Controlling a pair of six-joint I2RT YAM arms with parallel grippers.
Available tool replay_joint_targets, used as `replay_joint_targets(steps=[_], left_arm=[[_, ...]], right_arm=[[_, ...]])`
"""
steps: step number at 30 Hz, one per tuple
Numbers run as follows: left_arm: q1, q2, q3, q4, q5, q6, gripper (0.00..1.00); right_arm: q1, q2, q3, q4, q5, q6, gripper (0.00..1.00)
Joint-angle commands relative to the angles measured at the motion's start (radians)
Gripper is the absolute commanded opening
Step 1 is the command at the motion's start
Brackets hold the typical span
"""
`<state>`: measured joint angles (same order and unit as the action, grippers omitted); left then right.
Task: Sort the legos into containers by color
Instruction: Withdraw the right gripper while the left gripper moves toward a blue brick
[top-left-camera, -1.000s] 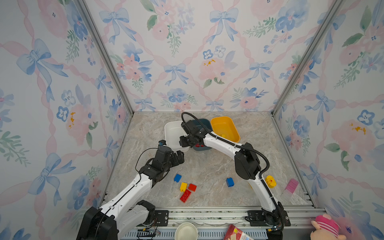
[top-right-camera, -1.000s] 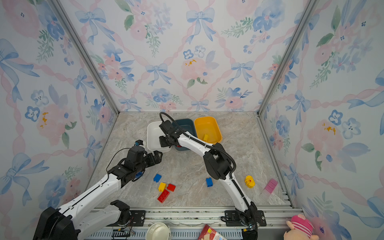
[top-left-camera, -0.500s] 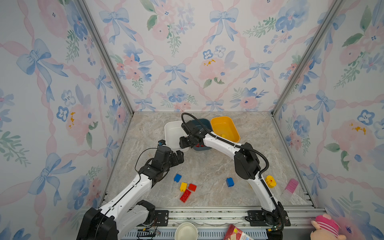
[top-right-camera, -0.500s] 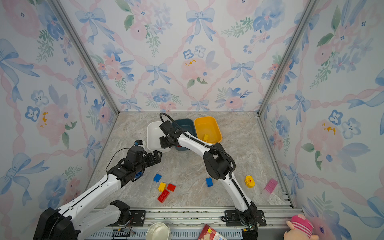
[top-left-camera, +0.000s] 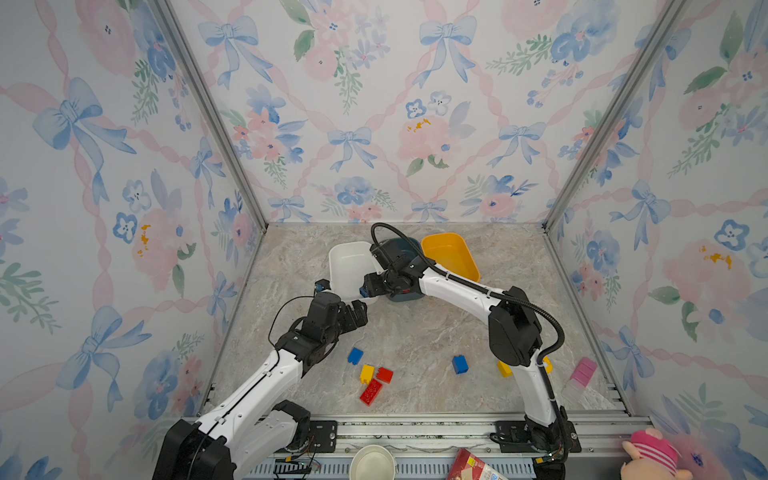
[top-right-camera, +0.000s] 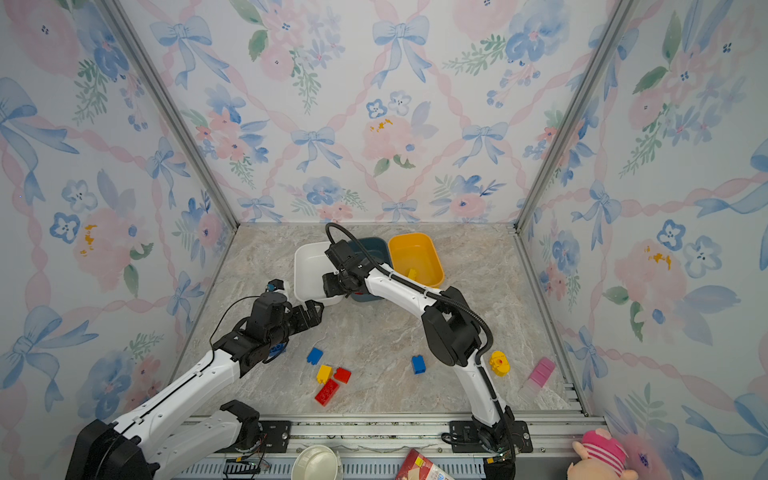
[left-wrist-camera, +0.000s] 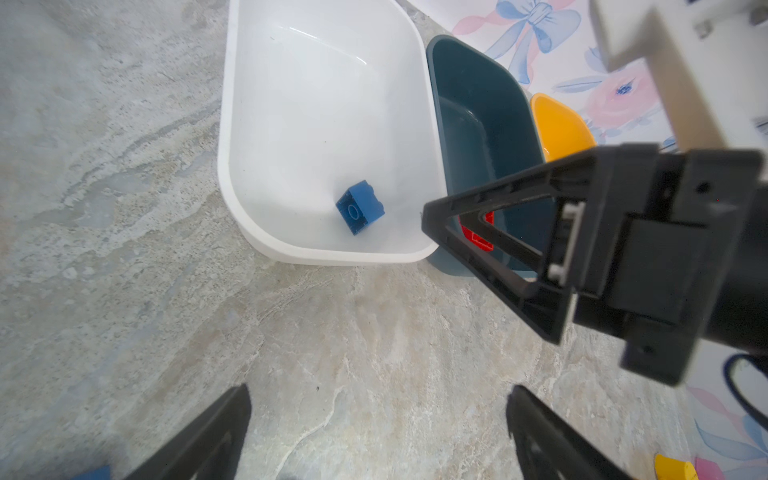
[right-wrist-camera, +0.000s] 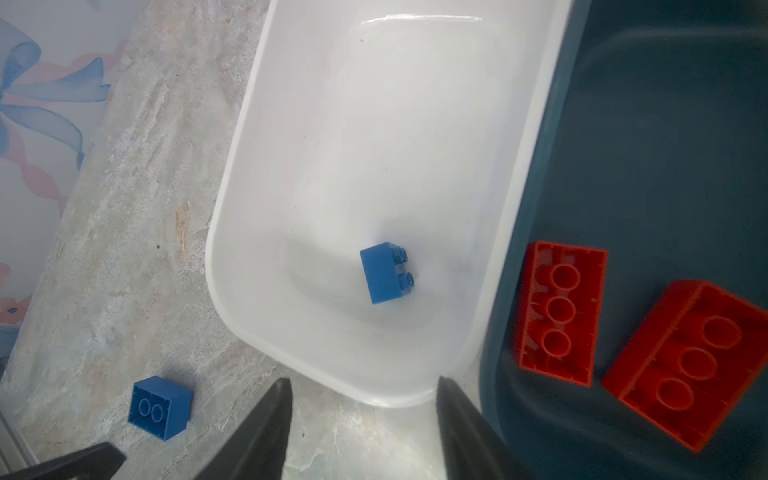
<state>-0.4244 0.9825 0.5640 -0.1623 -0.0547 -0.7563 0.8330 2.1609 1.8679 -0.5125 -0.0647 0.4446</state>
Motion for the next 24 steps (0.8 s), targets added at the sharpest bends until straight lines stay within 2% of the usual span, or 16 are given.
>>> replay_joint_targets(steps=[1,16,24], left_arm=[[0.008,-0.012,-0.009,-0.009,-0.008,-0.006,0.98],[0.014,0.005,-0.004,-0.065,-0.053,-0.018,0.98],[0.017,-0.002,0.049,-0.193,-0.136,-0.046,0.98]], right_arm=[[-0.002,-0.092,-0.087,0.035,0.021,0.016,0.61],[-0.002,-0.372,-0.433,-0.037,0.066,-0.007,0.79],[-0.002,-0.485,-0.556,-0.067,0.097,0.008,0.86]])
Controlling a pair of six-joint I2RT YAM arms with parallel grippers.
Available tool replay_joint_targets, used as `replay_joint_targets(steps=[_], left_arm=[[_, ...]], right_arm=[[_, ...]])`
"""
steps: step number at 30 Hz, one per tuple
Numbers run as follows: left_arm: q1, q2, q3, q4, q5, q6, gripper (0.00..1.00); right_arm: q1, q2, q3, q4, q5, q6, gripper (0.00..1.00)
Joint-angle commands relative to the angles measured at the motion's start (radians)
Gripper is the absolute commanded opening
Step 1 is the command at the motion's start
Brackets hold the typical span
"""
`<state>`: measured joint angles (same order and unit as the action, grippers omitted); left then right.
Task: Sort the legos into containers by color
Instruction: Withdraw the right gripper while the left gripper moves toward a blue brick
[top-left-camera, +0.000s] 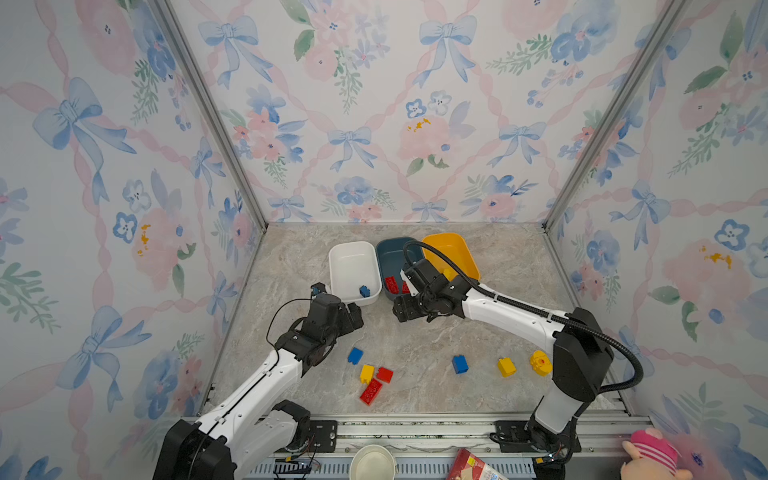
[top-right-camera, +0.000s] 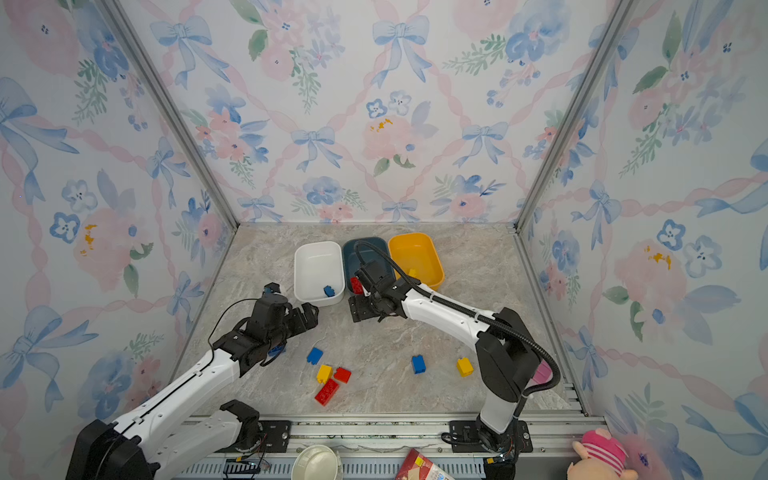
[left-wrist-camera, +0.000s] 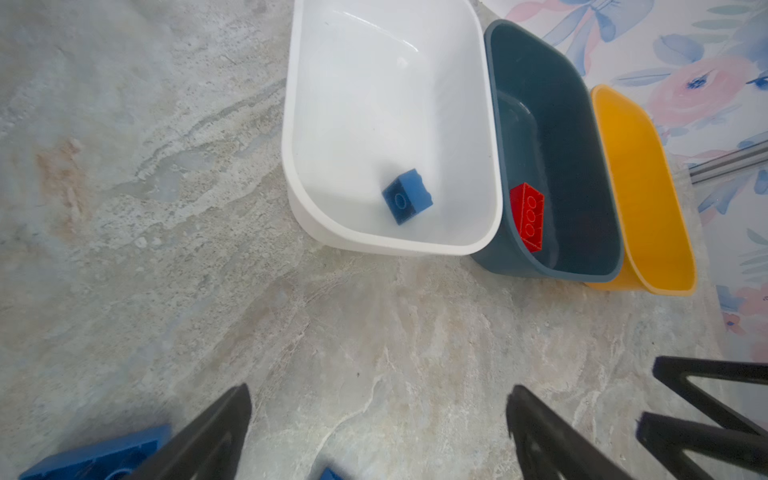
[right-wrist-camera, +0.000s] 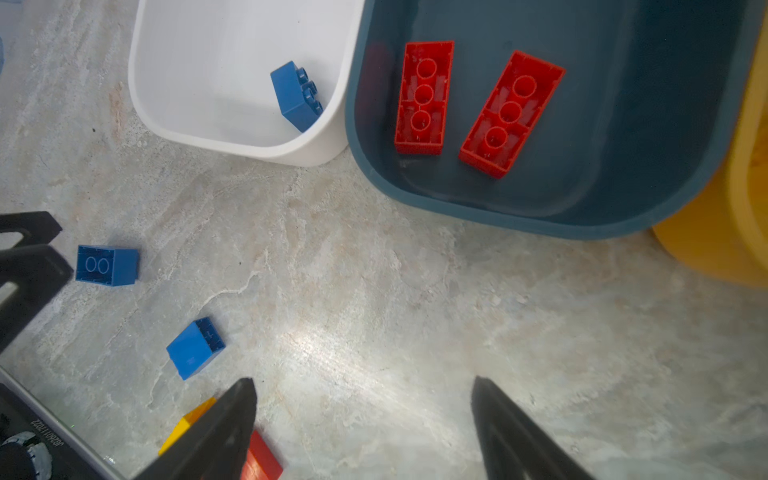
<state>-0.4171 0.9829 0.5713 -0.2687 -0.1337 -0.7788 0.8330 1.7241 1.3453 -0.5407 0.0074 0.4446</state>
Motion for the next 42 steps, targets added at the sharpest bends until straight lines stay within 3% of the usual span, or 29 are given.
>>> replay_joint_targets(steps=[1,7,26,32,42], left_arm=[[0.01,-0.004,0.051,-0.107,-0.07,-0.03,0.98],[0.035,-0.001,0.103,-0.261,-0.122,-0.122,0.97],[0.164,0.098,0.186,-0.498,-0.03,-0.479,0.89],[0.191,0.132,0.139,-0.516,0.03,-0.589,0.87],[0.242,0.148,0.083,-0.515,0.031,-0.725,0.8]], right_arm=[[-0.002,-0.057,-0.045,-0.043,0.028,0.009,0.87],[-0.002,-0.123,-0.092,-0.07,0.041,0.017,0.89],[-0.022,-0.247,-0.191,-0.11,0.064,0.027,0.94],[-0.041,-0.276,-0.218,-0.114,0.059,0.023,0.95],[-0.059,-0.306,-0.232,-0.123,0.058,0.02,0.97]])
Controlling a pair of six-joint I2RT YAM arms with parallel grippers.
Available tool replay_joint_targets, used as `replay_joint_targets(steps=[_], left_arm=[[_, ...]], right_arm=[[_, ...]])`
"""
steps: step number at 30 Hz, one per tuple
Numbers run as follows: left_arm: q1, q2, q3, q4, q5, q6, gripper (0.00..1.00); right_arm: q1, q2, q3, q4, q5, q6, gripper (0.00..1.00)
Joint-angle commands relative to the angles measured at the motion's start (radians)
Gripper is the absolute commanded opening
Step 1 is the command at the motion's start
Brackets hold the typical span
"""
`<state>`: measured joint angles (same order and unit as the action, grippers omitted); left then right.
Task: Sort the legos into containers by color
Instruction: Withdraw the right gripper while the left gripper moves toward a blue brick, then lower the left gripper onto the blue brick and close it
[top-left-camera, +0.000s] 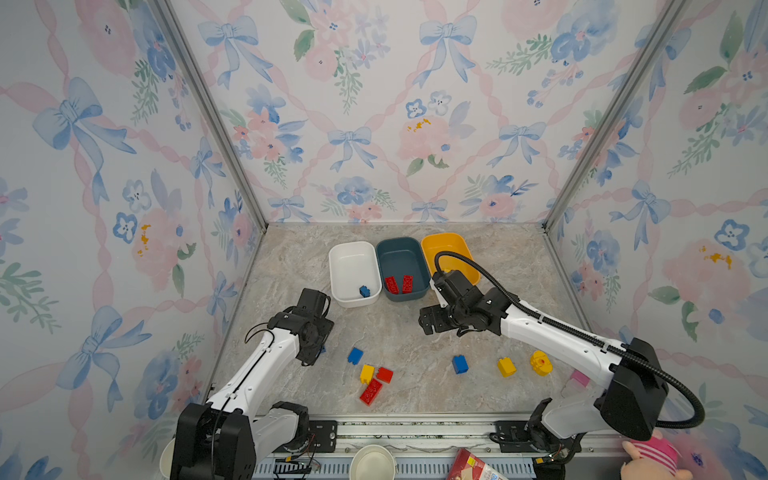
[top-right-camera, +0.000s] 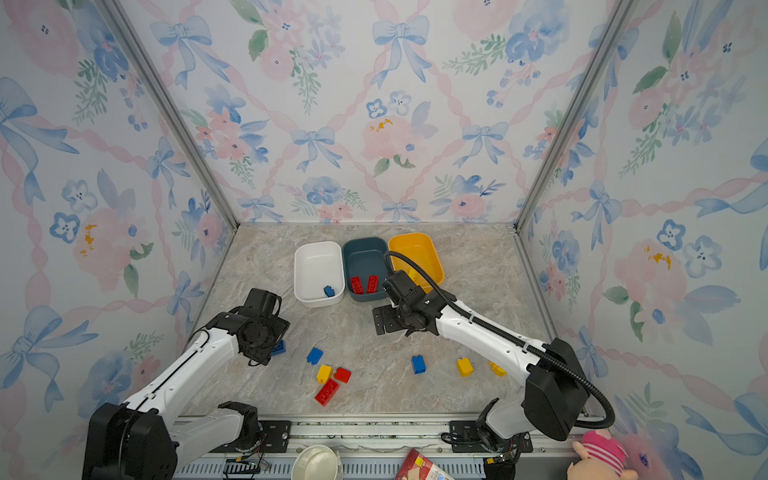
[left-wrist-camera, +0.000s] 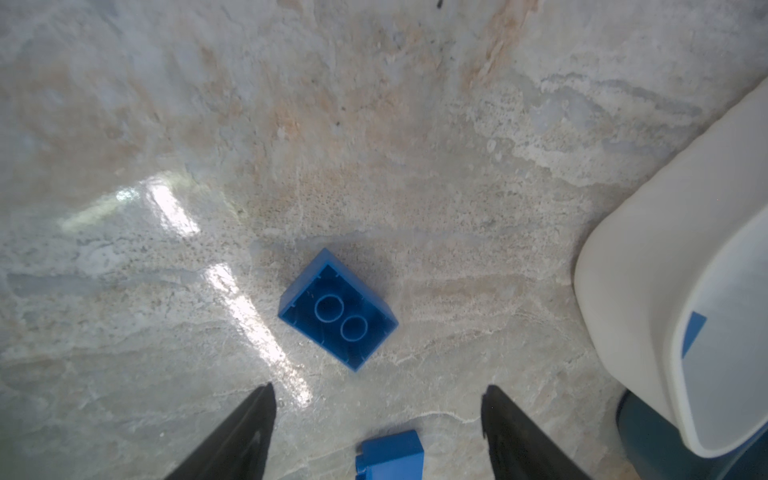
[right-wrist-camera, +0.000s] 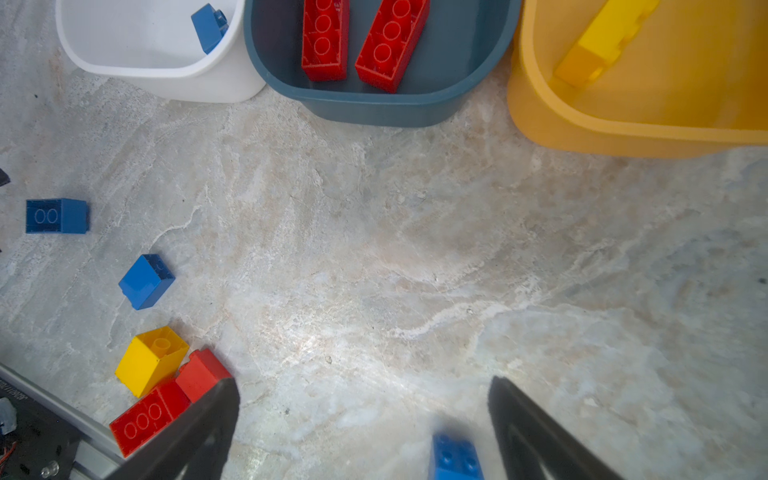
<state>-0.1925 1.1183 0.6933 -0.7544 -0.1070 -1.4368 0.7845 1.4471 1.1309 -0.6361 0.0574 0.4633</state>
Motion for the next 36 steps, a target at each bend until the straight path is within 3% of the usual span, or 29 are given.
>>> replay_joint_targets(steps=[1,13,30,36], left_arm=[[0.022,0.015,-0.039,-0.029,0.0,-0.075,0.8],[0.08,0.121,-0.018,-0.019,0.014,-0.148,0.81],[0.124,0.258,0.03,0.073,0.071,-0.091,0.8],[0.125,0.291,0.025,0.103,0.08,-0.087,0.75]], right_arm=[[-0.011,-0.03,-0.018,-0.028,0.007,0.001,0.97],[-0.018,-0.034,-0.03,-0.03,0.001,0.006,0.98],[-0.03,-0.03,-0.032,-0.03,-0.004,0.004,1.0],[-0.033,-0.027,-0.034,-0.027,-0.004,0.004,1.0]])
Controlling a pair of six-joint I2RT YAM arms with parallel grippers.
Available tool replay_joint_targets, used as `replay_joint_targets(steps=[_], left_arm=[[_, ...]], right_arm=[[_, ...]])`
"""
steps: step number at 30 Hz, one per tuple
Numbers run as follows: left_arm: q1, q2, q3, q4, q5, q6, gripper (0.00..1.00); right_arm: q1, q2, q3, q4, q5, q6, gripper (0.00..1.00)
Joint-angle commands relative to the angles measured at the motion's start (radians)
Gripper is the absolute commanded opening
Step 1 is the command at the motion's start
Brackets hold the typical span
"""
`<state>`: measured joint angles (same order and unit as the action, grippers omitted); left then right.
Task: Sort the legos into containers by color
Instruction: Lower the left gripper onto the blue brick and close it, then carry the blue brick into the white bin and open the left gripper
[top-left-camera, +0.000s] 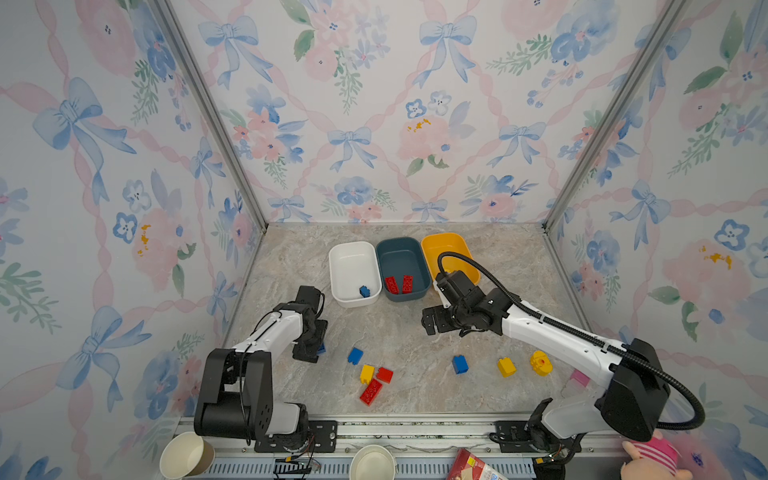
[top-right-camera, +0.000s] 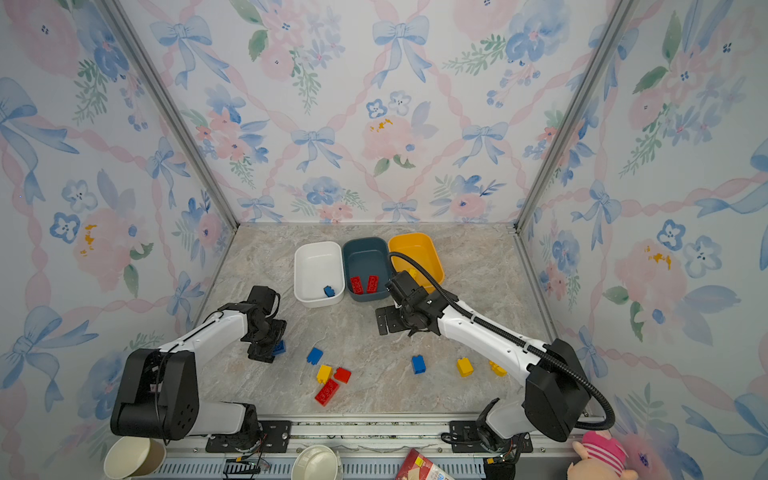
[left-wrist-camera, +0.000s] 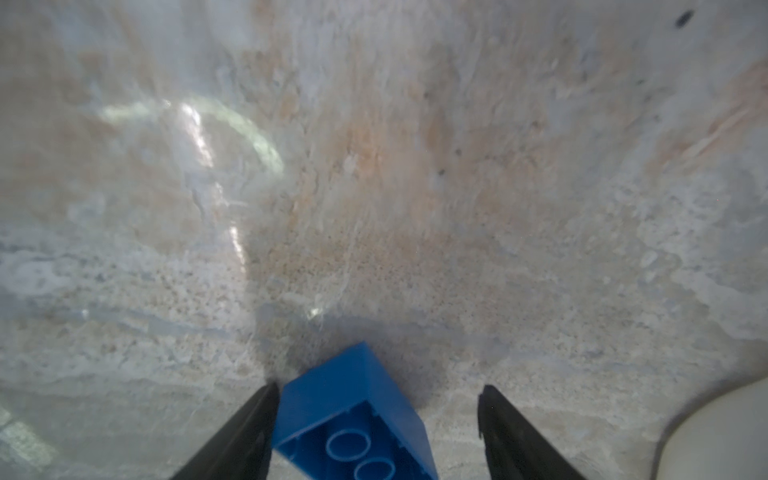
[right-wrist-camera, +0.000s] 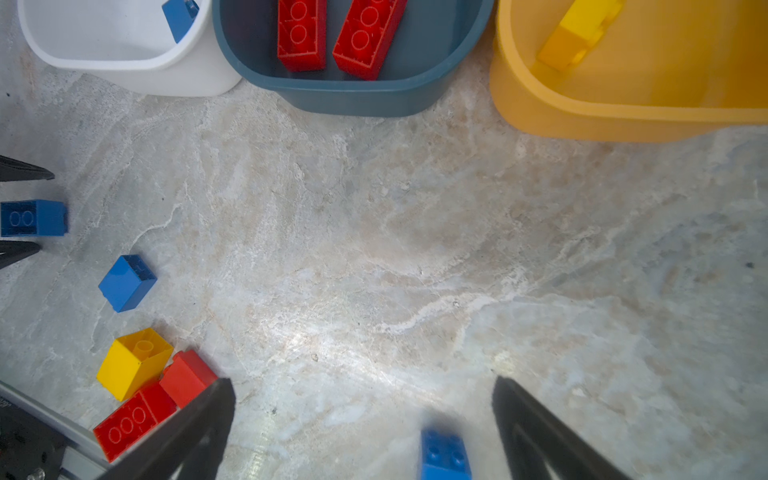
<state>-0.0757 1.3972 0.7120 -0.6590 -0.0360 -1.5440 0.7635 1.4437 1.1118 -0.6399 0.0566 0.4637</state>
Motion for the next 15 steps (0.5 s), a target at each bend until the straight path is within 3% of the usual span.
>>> replay_joint_targets(steps=[1,15], left_arm=[[0.008,0.015,0.01,0.009,0.008,0.022,0.74],[0.008,0.016,0.001,0.012,0.006,0.035,0.5]], right_arm=[[-0.011,-0.025,-0.016,-0.024,-0.004,0.004,1.0],[-0.018,-0.037,-0.022,-0.023,-0.005,0.006,1.0]])
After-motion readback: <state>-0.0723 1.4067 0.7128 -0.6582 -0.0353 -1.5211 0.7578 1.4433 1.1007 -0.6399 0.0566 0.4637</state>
